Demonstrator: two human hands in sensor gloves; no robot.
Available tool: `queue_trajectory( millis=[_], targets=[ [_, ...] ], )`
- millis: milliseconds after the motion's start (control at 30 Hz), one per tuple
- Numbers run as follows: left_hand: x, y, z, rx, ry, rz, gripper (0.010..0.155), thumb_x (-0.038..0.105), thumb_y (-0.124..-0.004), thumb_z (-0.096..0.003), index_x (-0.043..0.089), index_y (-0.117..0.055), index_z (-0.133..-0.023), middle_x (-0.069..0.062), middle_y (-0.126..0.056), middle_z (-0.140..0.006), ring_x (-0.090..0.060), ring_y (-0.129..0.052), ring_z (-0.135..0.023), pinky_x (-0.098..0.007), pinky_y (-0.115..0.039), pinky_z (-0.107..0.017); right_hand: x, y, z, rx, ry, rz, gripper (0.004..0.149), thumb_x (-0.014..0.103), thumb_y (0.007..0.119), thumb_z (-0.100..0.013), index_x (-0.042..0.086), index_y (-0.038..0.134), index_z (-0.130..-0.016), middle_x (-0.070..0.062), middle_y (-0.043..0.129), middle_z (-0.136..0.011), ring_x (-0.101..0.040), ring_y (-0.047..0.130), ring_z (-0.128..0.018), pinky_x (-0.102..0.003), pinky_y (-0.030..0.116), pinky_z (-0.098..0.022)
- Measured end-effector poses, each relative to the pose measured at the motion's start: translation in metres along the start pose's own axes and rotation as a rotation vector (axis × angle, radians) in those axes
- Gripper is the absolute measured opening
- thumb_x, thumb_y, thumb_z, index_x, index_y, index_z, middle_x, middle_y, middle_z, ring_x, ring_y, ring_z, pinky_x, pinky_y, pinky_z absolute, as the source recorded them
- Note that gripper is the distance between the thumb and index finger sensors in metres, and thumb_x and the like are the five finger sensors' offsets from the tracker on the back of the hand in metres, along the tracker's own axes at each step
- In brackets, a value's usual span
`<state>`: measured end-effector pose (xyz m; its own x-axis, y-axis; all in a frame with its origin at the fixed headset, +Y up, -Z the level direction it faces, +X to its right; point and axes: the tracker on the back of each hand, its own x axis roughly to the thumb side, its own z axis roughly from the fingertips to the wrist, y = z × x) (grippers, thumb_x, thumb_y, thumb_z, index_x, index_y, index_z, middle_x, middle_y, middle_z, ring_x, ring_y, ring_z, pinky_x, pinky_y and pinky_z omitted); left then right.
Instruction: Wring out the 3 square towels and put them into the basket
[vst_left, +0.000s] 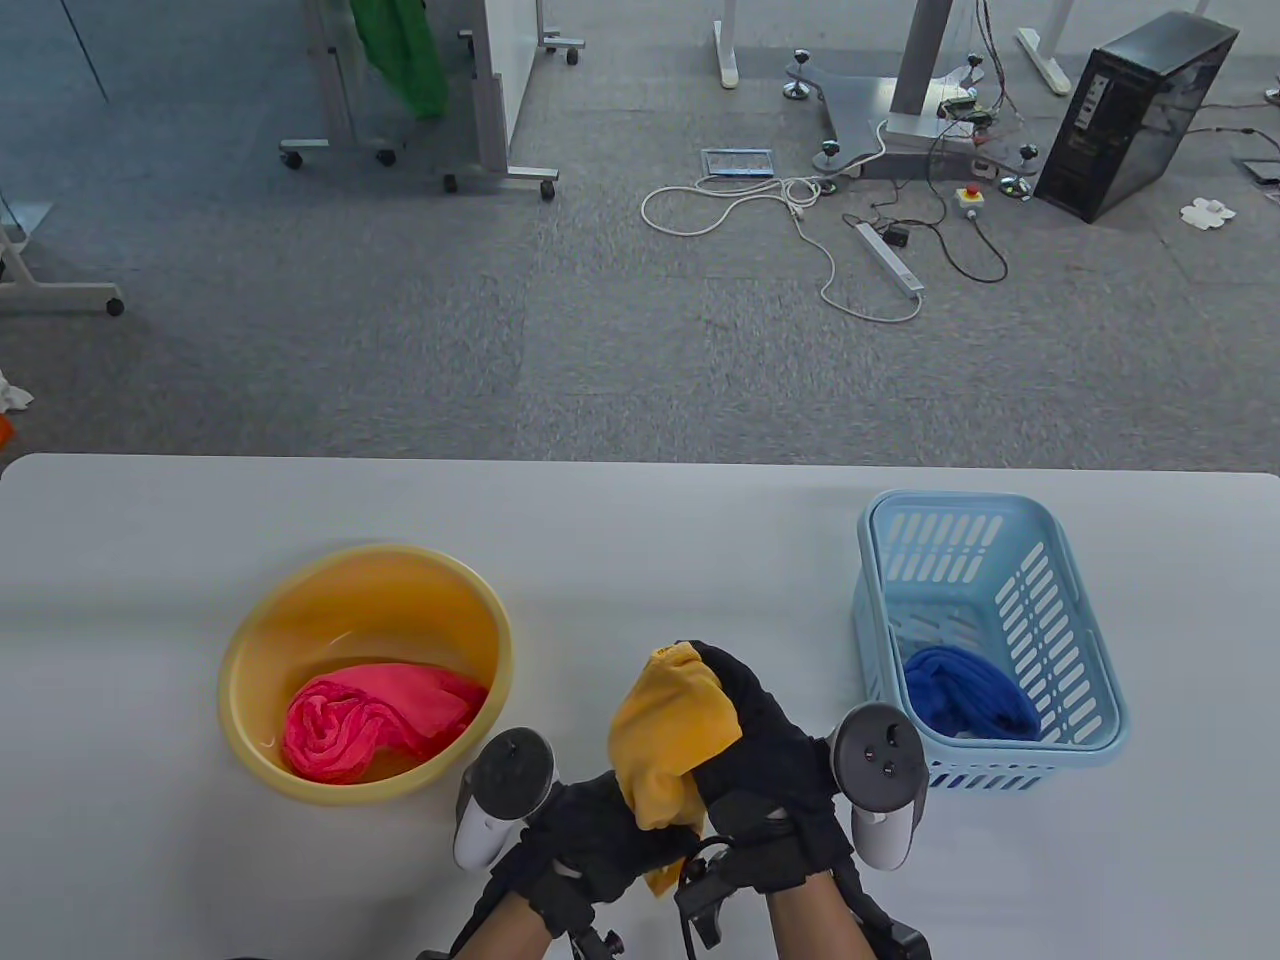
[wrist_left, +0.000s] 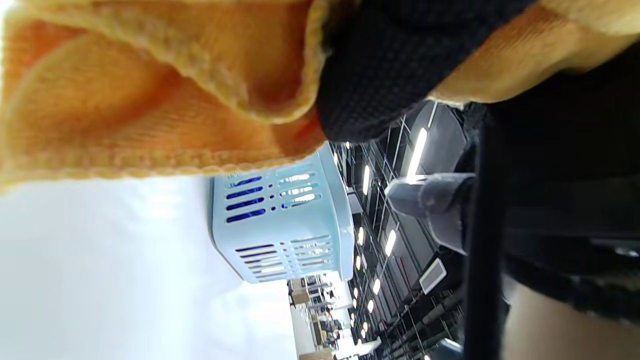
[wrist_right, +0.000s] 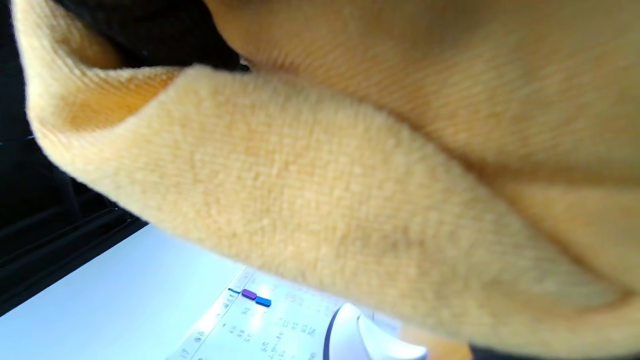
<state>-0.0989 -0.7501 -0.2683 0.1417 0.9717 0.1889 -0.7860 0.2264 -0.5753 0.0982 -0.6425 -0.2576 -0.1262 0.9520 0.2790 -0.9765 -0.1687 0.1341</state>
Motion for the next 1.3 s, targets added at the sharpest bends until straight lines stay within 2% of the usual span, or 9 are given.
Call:
queue_trajectory(
  millis=[133,200,333,567,667,833,1000,1167,1300],
  targets=[
    [-0.005,0.008,0.004,0.079,0.074,-0.017,0.068,0.037,-0.1,-0.0468,0.028,-0.069,-0.107,-0.004,-0.092,-0.069,-0.023,-0.098,-0.043,-0.06,-0.076,-0.054,0.002,-0.003,0.003,-0.05,0.008,0.068,0.055,0.037,0.09,-0.055,0.022,0.067,-0.103,-0.015,0.072,-0.103,-0.039,0.085,-0.084,-0.066,0.059,-0.072],
    [-0.008,0.013,0.007,0.119,0.099,0.045,0.064,0.037,-0.1,-0.0477,0.027,-0.072,-0.105,-0.004,-0.092,-0.067,-0.023,-0.099,-0.041,-0.059,-0.077,-0.053,0.003,-0.007,0.005,-0.064,0.012,0.092,0.056,0.037,0.09,-0.055,0.021,0.067,-0.102,-0.017,0.067,-0.106,-0.042,0.081,-0.088,-0.067,0.058,-0.072],
    [-0.007,0.016,0.012,0.192,0.095,0.124,0.058,0.04,-0.095,-0.0515,0.027,-0.074,-0.104,-0.002,-0.092,-0.066,-0.023,-0.098,-0.043,-0.059,-0.076,-0.054,0.002,-0.013,0.009,-0.106,0.027,0.108,0.057,0.038,0.089,-0.055,0.019,0.066,-0.103,-0.019,0.062,-0.108,-0.045,0.076,-0.091,-0.067,0.057,-0.072],
    [0.001,0.021,0.017,0.328,0.026,0.159,0.055,0.046,-0.091,-0.0537,0.029,-0.075,-0.104,-0.004,-0.091,-0.072,-0.028,-0.099,-0.054,-0.061,-0.072,-0.058,-0.016,-0.026,0.027,-0.172,0.065,0.032,0.058,0.041,0.088,-0.055,0.017,0.065,-0.103,-0.02,0.063,-0.107,-0.047,0.076,-0.09,-0.067,0.057,-0.072],
    [-0.002,0.02,0.016,0.302,0.052,0.184,0.051,0.048,-0.093,-0.0522,0.022,-0.083,-0.095,-0.007,-0.091,-0.076,-0.034,-0.099,-0.06,-0.064,-0.07,-0.059,-0.026,-0.028,0.034,-0.184,0.089,-0.009,0.059,0.041,0.087,-0.056,0.017,0.064,-0.104,-0.021,0.062,-0.108,-0.047,0.076,-0.09,-0.067,0.057,-0.072],
    [0.0,0.02,0.016,0.314,0.04,0.25,0.051,0.046,-0.093,-0.0528,0.023,-0.082,-0.097,-0.013,-0.079,-0.098,-0.043,-0.087,-0.084,-0.067,-0.063,-0.063,-0.038,-0.028,0.04,-0.179,0.126,-0.073,0.06,0.042,0.088,-0.056,0.017,0.064,-0.105,-0.021,0.062,-0.107,-0.047,0.076,-0.089,-0.067,0.057,-0.072],
    [0.007,0.023,0.018,0.355,-0.023,0.341,0.051,0.046,-0.092,-0.0535,0.026,-0.08,-0.099,-0.013,-0.072,-0.105,-0.043,-0.083,-0.089,-0.067,-0.061,-0.065,-0.04,-0.021,0.04,-0.144,0.131,-0.061,0.063,0.046,0.086,-0.055,0.017,0.063,-0.106,-0.021,0.062,-0.108,-0.047,0.076,-0.089,-0.067,0.057,-0.072],
    [0.011,0.026,0.019,0.363,-0.08,0.371,0.052,0.046,-0.09,-0.0547,0.029,-0.076,-0.102,-0.013,-0.064,-0.11,-0.042,-0.078,-0.093,-0.068,-0.058,-0.067,-0.052,-0.01,0.039,-0.052,0.203,-0.24,0.064,0.045,0.083,-0.057,0.016,0.058,-0.108,-0.023,0.06,-0.108,-0.048,0.074,-0.09,-0.066,0.056,-0.072],
    [0.009,0.027,0.019,0.362,-0.079,0.505,0.051,0.04,-0.09,-0.0554,0.032,-0.074,-0.103,-0.01,-0.064,-0.11,-0.039,-0.079,-0.094,-0.067,-0.059,-0.067,-0.06,-0.007,0.038,-0.038,0.243,-0.248,0.066,0.047,0.084,-0.056,0.016,0.058,-0.108,-0.023,0.06,-0.108,-0.048,0.075,-0.089,-0.066,0.057,-0.071]
  ],
)
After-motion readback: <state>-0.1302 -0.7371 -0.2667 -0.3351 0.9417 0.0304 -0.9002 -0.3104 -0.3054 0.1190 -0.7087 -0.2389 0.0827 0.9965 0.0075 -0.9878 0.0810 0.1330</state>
